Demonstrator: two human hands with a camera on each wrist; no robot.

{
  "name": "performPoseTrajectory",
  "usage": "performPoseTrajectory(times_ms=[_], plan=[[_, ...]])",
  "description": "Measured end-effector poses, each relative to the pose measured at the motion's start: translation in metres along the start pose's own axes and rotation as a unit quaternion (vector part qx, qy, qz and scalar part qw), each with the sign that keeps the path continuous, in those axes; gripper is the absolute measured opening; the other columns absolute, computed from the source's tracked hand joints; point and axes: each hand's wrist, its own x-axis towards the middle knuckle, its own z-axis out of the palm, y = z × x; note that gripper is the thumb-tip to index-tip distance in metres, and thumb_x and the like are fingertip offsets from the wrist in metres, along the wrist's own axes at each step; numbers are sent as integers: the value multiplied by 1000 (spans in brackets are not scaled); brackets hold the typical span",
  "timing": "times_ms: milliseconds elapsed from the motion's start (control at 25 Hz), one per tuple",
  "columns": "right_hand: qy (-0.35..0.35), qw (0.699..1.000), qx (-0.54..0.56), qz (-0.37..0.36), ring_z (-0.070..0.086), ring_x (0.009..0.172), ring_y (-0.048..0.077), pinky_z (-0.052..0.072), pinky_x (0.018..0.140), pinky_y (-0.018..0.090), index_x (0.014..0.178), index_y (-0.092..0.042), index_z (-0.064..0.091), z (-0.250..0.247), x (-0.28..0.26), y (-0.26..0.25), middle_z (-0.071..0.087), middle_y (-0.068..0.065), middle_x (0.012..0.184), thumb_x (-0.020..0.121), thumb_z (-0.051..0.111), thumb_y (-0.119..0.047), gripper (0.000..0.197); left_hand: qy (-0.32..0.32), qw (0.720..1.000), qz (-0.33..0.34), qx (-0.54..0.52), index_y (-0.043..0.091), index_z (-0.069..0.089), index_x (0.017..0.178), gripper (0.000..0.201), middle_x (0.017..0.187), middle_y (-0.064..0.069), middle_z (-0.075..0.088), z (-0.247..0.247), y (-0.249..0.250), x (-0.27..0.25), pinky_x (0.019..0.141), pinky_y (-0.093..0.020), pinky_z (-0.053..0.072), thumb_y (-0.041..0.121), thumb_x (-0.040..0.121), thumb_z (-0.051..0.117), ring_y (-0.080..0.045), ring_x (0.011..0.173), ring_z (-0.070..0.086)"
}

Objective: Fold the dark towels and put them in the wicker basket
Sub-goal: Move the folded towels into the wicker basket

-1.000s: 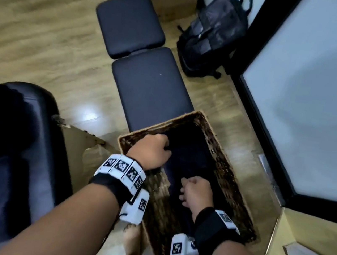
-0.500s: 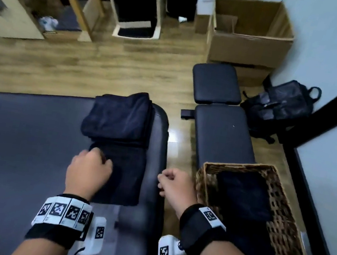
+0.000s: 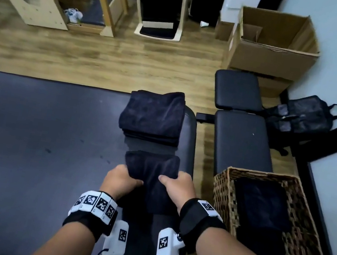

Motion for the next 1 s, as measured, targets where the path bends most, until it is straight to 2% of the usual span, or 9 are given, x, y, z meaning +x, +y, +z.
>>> performPoseTrajectory(times_ms=[120, 400, 520, 640, 720, 800, 880, 960, 1000], plan=[[29, 999, 40, 13, 72, 85, 19, 61, 82, 42, 90, -20, 73, -23, -8, 23, 76, -5, 88, 66, 73, -45, 35, -43, 998, 32, -36, 14, 72, 92, 36, 87, -4, 74, 19, 18, -8, 85, -38, 57, 38, 67, 80, -23, 87, 70], [155, 956, 207, 141, 72, 89, 23, 59, 88, 45, 91, -20, 73, -140, -37, 120, 76, 2, 93, 82, 74, -18, 9, -196, 965, 170, 49, 12, 68, 88, 29, 85, -5, 74, 126, 130, -34, 78, -39, 59, 33, 67, 75, -21, 80, 71], [233, 913, 268, 203, 70, 89, 28, 59, 88, 48, 97, -18, 71, -189, -52, 168, 74, 5, 94, 77, 73, -18, 19, -253, 926, 233, 155, 16, 66, 96, 28, 94, -4, 70, 208, 182, -53, 76, -29, 54, 29, 73, 73, -19, 87, 67], [299, 878, 270, 257, 66, 90, 28, 58, 84, 42, 108, -18, 65, -229, -65, 209, 70, 3, 99, 78, 71, -26, 32, -294, 873, 286, 264, 20, 65, 104, 42, 101, -2, 69, 290, 217, -72, 86, -35, 56, 41, 68, 67, -21, 94, 66], [311, 870, 255, 285, 65, 86, 28, 56, 80, 37, 107, -11, 65, -252, -75, 225, 70, 7, 97, 83, 71, -25, 29, -311, 846, 300, 312, 18, 61, 105, 38, 101, -3, 67, 330, 227, -82, 80, -34, 55, 39, 74, 67, -21, 92, 64], [294, 876, 221, 312, 62, 71, 25, 53, 66, 33, 93, 1, 67, -273, -82, 240, 69, 14, 86, 87, 67, -16, 17, -271, 820, 344, 369, 13, 57, 103, 30, 104, -8, 62, 358, 231, -87, 77, -35, 53, 30, 80, 65, -26, 94, 60], [253, 896, 162, 328, 52, 58, 20, 43, 50, 30, 69, -4, 56, -284, -82, 247, 58, 9, 68, 89, 60, -9, 22, -220, 788, 399, 415, 11, 49, 99, 23, 108, -13, 55, 374, 227, -86, 82, -40, 52, 20, 82, 60, -33, 100, 55], [223, 905, 141, 334, 48, 55, 22, 37, 49, 29, 63, -12, 42, -283, -72, 254, 48, 4, 62, 88, 55, -6, 30, -226, 760, 397, 462, 13, 47, 93, 14, 102, -12, 56, 384, 220, -84, 79, -43, 54, 16, 83, 56, -34, 96, 58], [199, 908, 148, 339, 53, 59, 24, 44, 53, 29, 64, -13, 42, -282, -65, 256, 49, 5, 65, 87, 55, -6, 27, -240, 741, 378, 501, 13, 49, 92, 11, 100, -11, 59, 389, 214, -85, 77, -43, 55, 16, 84, 55, -33, 94, 61]])
